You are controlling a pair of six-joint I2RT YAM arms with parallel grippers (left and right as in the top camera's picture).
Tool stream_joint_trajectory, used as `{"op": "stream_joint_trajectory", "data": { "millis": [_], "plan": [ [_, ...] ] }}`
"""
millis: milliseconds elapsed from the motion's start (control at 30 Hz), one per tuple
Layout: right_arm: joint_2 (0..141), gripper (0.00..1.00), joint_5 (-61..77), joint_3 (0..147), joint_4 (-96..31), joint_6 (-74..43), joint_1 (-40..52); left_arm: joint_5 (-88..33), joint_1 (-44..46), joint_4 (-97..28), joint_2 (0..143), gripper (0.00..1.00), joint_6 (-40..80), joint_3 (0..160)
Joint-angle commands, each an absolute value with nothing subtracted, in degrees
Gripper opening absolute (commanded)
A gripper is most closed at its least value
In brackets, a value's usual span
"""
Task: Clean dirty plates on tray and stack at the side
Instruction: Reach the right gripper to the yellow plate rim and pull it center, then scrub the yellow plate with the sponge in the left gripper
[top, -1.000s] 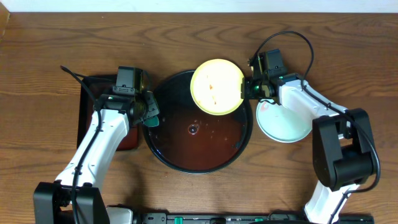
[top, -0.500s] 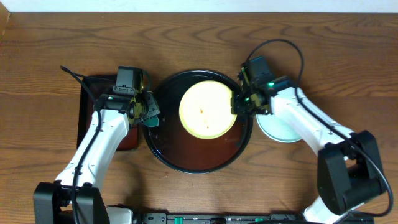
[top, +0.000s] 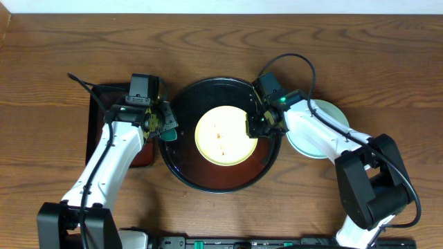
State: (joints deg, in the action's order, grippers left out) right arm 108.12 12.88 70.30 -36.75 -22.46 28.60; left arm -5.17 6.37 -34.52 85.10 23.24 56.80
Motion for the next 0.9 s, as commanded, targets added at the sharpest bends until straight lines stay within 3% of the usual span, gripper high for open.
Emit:
{"op": "stream_joint_trajectory", "data": {
  "millis": [0, 433, 700, 867],
  "plan": [
    [109.01, 0.36, 9.17, 70.28, -34.39, -14.02, 27.92, -4.21, 6.17, -34.65, 85.67, 0.08, 22.31, 56.31],
    [115.2, 0.01, 9.06, 70.28, -31.29, -17.23, 27.81, -4.21, 6.17, -34.65, 85.73, 0.08, 22.31, 55.18],
    [115.22, 0.01, 9.04, 70.26, -33.15, -27.9, 27.86, -4.23, 6.2, -34.68, 85.73, 0.08, 22.31, 55.18],
    [115.42, 0.01, 8.95, 70.13, -34.44, -28.71, 27.83, -4.23, 6.9, -34.65, 85.73, 0.08, 22.33, 55.18]
  ]
}}
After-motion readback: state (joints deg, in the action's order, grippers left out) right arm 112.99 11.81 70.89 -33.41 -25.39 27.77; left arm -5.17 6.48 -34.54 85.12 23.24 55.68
